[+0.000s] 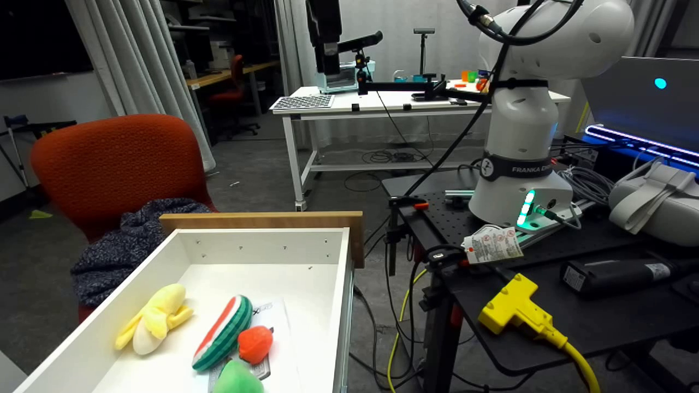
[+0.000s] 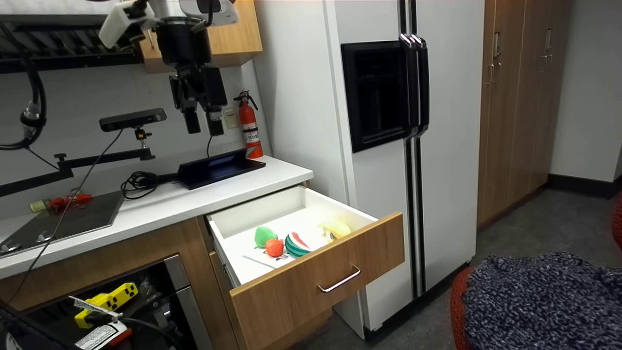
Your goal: Close the drawer
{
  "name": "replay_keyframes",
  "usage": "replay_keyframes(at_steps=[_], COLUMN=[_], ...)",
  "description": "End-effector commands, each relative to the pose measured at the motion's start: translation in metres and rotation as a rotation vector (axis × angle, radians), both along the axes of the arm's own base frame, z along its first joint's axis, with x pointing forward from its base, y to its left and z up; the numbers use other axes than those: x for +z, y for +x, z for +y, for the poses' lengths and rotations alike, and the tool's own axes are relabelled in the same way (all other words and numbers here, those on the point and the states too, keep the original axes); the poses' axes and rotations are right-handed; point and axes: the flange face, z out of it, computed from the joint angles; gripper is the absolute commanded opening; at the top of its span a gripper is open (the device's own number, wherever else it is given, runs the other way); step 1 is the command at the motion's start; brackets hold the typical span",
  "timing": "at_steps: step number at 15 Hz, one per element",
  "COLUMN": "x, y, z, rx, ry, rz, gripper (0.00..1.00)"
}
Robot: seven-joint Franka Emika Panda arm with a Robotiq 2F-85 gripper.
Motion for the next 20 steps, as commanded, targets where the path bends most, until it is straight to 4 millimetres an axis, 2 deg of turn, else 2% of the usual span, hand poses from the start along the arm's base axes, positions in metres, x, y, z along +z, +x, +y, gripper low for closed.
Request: replay_keyframes(at_steps=[1, 11, 13, 20], x=[0.001, -0.002, -0.007, -0.048], y=[0.0, 0.001, 0.01, 0.053], z=[-0.002, -0.001, -0.008, -0.065], rx=[-0.015, -0.003, -0.016, -0.104], ry=[-0.042, -0.028, -0.041, -0.074], rz=[-0.008, 0.008, -0.002, -0.062], gripper=[1.0, 1.0, 1.0, 1.0])
